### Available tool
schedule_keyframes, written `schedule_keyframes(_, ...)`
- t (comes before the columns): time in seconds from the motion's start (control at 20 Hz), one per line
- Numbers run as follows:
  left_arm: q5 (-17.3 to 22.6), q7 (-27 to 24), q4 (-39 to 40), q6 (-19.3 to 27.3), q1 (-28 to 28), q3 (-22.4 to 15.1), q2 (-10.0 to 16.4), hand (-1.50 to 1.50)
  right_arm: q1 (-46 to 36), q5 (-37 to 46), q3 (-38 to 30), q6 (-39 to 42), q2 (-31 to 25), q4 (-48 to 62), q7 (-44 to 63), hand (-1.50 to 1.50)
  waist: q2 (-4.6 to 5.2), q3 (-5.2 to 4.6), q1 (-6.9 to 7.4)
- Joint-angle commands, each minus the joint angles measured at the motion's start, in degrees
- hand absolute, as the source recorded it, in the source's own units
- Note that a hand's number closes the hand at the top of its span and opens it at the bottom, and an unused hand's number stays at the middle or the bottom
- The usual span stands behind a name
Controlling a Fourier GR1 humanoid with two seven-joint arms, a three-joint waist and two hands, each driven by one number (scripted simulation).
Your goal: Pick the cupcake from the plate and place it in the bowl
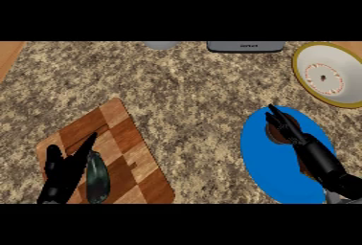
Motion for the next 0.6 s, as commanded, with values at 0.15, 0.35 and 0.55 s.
schedule_keyframes(0.15, -6.1, -4.0, -10.9, 4.2, -0.7, 6.2, 7.5, 0.0, -5.4, -14.7, -3.5, 14.9, 0.8, 5.9, -3.8, 1.5, -2.02, -0.07, 2.57)
schedule_keyframes(0.35, -8.1, -6.7, -14.1, 7.9, -6.9, 9.0, 7.1, 0.0, -9.9, -12.8, -16.7, 5.7, -4.0, 15.7, -4.2, 1.5, -1.14, -0.15, 0.66)
schedule_keyframes(0.55, -10.7, -5.8, -13.5, 10.7, -11.3, 7.3, 4.4, 0.0, -12.3, -22.4, -19.0, 25.6, -4.9, 25.7, -15.6, -1.5, -0.62, 0.06, 1.18)
